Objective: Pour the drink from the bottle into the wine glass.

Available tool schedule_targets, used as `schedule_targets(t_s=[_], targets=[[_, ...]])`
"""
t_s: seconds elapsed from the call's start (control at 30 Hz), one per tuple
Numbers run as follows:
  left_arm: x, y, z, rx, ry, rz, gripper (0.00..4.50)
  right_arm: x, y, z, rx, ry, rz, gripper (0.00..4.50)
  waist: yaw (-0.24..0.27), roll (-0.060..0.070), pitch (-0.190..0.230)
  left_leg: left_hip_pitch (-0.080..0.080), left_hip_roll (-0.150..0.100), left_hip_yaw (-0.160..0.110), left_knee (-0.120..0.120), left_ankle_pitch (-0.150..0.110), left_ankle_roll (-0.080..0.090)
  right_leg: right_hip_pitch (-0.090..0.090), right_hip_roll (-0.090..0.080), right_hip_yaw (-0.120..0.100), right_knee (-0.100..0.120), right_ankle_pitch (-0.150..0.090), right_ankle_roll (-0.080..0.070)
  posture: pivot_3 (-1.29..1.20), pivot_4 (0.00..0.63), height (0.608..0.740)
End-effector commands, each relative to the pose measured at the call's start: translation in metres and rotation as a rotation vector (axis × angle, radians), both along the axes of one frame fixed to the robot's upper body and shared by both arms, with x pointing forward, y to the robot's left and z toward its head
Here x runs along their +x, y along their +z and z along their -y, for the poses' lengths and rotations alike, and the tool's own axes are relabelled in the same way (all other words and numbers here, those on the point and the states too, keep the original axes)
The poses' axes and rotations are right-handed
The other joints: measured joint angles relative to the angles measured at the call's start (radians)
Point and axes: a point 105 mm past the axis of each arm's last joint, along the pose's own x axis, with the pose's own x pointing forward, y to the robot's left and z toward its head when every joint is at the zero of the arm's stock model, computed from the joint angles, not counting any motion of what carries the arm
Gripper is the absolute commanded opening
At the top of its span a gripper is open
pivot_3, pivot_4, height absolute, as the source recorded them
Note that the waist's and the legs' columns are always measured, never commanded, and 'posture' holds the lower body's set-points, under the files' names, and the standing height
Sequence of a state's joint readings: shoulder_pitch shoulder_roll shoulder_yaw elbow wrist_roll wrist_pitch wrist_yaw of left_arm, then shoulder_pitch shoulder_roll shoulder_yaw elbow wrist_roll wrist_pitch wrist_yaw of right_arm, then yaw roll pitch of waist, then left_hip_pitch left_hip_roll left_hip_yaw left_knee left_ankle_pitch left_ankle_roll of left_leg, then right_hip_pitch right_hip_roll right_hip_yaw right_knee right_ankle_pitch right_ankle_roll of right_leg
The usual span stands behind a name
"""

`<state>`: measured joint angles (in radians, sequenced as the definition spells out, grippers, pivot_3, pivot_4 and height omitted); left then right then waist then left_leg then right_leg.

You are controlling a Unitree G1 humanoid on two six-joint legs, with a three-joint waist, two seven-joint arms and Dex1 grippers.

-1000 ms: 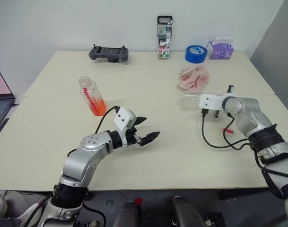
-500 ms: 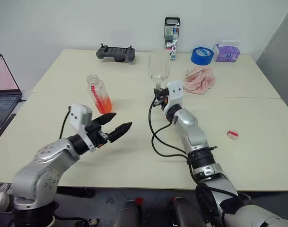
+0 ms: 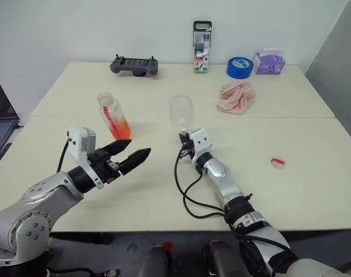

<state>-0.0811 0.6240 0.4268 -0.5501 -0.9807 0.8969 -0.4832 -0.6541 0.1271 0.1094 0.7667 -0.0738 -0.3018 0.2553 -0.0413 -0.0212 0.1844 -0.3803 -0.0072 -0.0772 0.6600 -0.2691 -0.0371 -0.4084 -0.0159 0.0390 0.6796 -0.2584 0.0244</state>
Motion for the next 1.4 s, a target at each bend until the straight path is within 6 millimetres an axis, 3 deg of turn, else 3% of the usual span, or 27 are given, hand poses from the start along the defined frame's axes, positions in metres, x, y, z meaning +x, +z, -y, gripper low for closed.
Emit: schedule_targets(t_s=[0.03, 0.2, 0.4, 0.83, 1.2, 1.4], targets=[[-0.004, 0.009, 0.002, 0.021, -0.01, 0.035, 4.5, -0.006, -0.026, -0.003, -0.045, 0.034, -0.078, 0.14, 0.0, 0.0, 0.0, 0.0, 0.0, 0.0, 0.0, 0.0, 0.0, 0.0, 0.0, 0.0, 0.0, 0.0, 0.0, 0.0, 0.15, 0.74], [-0.002, 0.009, 0.002, 0.028, -0.003, 0.031, 4.5, -0.012, -0.039, -0.007, -0.052, 0.095, -0.152, 0.14, -0.001, 0.0, -0.001, 0.002, 0.0, 0.0, 0.0, 0.0, 0.0, 0.002, 0.001, 0.0, 0.0, 0.0, 0.0, 0.0, 0.15, 0.74], [0.002, 0.007, 0.001, 0.036, 0.004, 0.025, 4.5, -0.01, -0.04, -0.006, -0.074, 0.106, -0.167, 0.14, -0.009, -0.001, -0.002, 0.004, 0.001, 0.0, -0.002, -0.001, -0.001, 0.003, 0.002, 0.001, 0.0, -0.001, -0.001, 0.0, 0.15, 0.74], [0.014, -0.01, -0.014, 0.037, 0.108, 0.021, 4.5, -0.001, -0.021, -0.001, -0.069, 0.102, -0.13, 4.46, -0.01, -0.002, -0.002, 0.004, 0.001, 0.0, -0.002, -0.001, -0.001, 0.003, 0.002, 0.001, 0.0, -0.001, -0.001, 0.0, 0.15, 0.74], [0.028, -0.035, -0.031, 0.068, 0.255, 0.04, 4.5, -0.02, -0.002, 0.005, -0.055, 0.154, -0.104, 4.46, -0.006, -0.001, -0.002, 0.002, 0.001, -0.001, -0.002, -0.001, -0.001, 0.002, 0.001, 0.0, -0.001, -0.001, -0.001, 0.0, 0.15, 0.74], [0.031, -0.045, -0.041, 0.088, 0.304, 0.04, 4.5, -0.041, 0.017, 0.02, -0.073, 0.173, -0.08, 4.46, -0.004, -0.001, -0.001, 0.001, 0.001, -0.001, -0.002, -0.001, -0.001, 0.001, 0.001, 0.0, -0.002, -0.001, -0.001, 0.0, 0.15, 0.74]])
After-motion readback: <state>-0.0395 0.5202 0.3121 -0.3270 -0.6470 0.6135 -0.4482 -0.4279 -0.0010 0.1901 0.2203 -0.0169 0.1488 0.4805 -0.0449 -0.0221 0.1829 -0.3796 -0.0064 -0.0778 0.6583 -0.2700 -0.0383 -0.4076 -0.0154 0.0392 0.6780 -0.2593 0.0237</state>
